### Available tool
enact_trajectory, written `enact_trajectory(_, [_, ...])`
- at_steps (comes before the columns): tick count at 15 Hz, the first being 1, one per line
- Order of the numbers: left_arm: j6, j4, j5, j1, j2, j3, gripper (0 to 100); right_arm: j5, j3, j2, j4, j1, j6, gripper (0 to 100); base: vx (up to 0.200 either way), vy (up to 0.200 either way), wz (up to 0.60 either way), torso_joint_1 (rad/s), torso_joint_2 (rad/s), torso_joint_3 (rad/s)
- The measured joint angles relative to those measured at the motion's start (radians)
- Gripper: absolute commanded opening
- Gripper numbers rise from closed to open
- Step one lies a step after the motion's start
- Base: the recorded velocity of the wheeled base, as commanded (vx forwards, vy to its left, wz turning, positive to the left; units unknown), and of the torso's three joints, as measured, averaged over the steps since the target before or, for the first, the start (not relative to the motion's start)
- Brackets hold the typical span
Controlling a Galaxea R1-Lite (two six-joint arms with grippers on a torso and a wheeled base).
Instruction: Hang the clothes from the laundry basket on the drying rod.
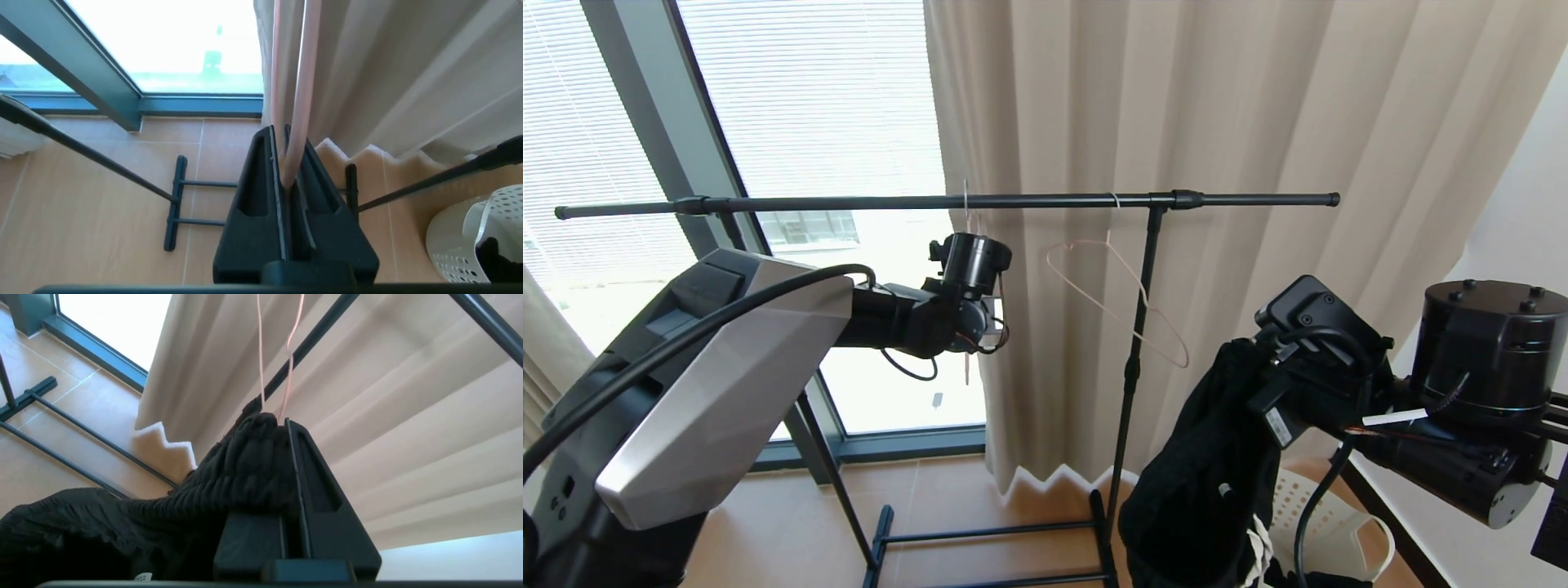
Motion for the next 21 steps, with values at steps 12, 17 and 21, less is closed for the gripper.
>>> enact_trajectory(12, [0.414,-0.861,-0.006,-0.040,-0.269,0.853,0,0.000,0.001,-0.001,0.000,0.000,0.000,0,0.000,0.000,0.00,0.000,0.00,0.000])
enact_trajectory(17, [0.423,-0.867,-0.008,-0.041,-0.299,0.907,0,0.000,0.003,-0.001,0.000,0.000,0.000,0,0.000,0.000,0.00,0.000,0.00,0.000])
enact_trajectory(21, [0.423,-0.862,-0.064,-0.039,-0.300,0.920,0,0.000,0.003,-0.001,0.000,0.000,0.000,0,0.000,0.000,0.00,0.000,0.00,0.000])
